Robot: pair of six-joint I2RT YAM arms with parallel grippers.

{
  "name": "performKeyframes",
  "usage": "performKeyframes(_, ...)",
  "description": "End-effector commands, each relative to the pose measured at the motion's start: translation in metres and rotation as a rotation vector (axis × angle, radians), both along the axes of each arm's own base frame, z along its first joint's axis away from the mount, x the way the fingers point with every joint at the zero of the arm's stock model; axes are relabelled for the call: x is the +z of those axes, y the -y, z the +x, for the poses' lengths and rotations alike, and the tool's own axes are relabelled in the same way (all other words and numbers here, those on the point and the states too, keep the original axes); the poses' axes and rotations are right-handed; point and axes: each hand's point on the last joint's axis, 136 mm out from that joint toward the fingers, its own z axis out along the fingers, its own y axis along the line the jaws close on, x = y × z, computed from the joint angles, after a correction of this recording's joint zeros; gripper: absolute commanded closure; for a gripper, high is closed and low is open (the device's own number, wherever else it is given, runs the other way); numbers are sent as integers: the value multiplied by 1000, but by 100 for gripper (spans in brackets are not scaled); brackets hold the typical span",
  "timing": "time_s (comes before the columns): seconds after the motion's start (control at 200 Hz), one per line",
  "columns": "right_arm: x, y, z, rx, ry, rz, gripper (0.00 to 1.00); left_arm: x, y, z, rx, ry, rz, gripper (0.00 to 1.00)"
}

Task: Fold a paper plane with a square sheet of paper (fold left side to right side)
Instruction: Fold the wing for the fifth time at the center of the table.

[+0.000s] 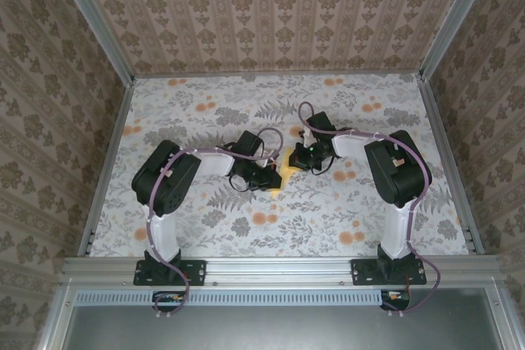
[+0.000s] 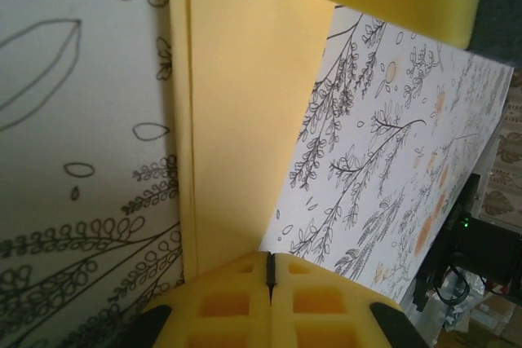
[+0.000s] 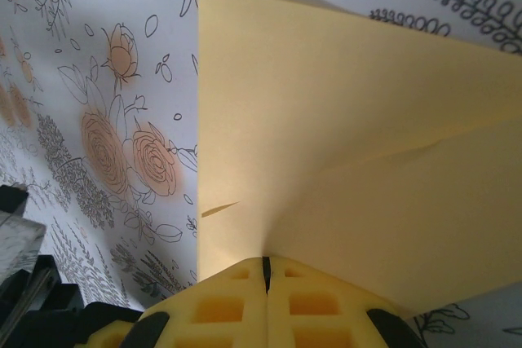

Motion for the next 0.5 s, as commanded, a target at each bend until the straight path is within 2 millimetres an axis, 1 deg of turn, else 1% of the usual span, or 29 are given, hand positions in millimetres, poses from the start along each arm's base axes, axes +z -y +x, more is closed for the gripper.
performKeyframes(0.0, -35, 23, -18, -21, -97, -133, 100, -5, -4, -6, -22, 13, 26, 96)
performKeyframes(0.26, -36, 25, -17, -18, -97, -146, 100, -12, -25, -29, -25, -18, 74, 96)
performKeyframes(0.375, -35, 24, -16, -16, -93, -146, 100, -12, -30, -40, -34, -28, 77, 96)
performKeyframes(0.495, -32, 23, -13, -14, -78, -141, 100, -9, -36, -47, -38, -26, 76, 97)
